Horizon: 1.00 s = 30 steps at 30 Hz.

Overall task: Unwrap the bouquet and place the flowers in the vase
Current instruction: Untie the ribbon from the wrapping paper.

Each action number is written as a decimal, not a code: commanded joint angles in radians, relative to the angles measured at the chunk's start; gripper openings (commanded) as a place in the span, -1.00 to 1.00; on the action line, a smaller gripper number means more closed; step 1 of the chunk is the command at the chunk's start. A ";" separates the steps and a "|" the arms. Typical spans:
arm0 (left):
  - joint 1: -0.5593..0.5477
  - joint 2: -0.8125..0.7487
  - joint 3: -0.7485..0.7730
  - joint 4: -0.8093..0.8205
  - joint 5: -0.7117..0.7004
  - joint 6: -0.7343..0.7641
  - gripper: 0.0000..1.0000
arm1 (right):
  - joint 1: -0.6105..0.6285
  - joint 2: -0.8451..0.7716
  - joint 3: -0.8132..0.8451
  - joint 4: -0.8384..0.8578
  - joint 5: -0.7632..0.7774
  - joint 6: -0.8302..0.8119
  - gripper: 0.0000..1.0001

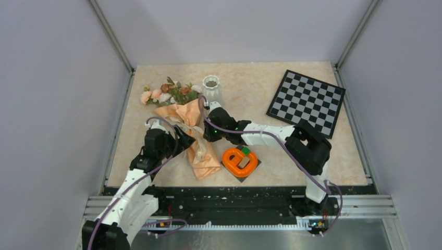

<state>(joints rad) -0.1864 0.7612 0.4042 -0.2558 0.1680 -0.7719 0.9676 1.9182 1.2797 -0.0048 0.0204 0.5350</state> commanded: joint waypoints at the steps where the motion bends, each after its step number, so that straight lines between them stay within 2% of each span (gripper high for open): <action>1: -0.003 -0.009 0.032 -0.009 -0.025 0.012 0.97 | 0.018 -0.017 0.089 -0.075 0.102 -0.110 -0.88; 4: -0.002 -0.022 0.036 -0.020 -0.047 0.019 0.97 | 0.017 -0.038 0.131 -0.116 0.134 -0.181 -0.94; 10: -0.001 -0.040 0.049 -0.045 -0.054 0.038 0.97 | 0.017 -0.075 0.192 -0.203 0.271 -0.250 -0.90; 14: -0.001 -0.041 0.073 -0.082 -0.067 0.058 0.97 | 0.017 -0.132 0.185 -0.248 0.366 -0.278 -0.52; 18: -0.001 -0.049 0.080 -0.100 -0.081 0.058 0.97 | 0.017 -0.207 0.145 -0.257 0.423 -0.289 -0.24; 23: 0.001 -0.044 0.076 -0.120 -0.097 0.046 0.97 | 0.013 -0.284 0.066 -0.212 0.387 -0.264 -0.01; 30: 0.001 -0.032 0.060 -0.166 -0.157 0.028 0.96 | -0.023 -0.309 -0.062 -0.152 0.235 -0.109 0.01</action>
<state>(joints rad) -0.1864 0.7246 0.4484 -0.3935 0.0658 -0.7345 0.9596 1.6390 1.2881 -0.1997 0.3363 0.3271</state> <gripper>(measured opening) 0.986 0.502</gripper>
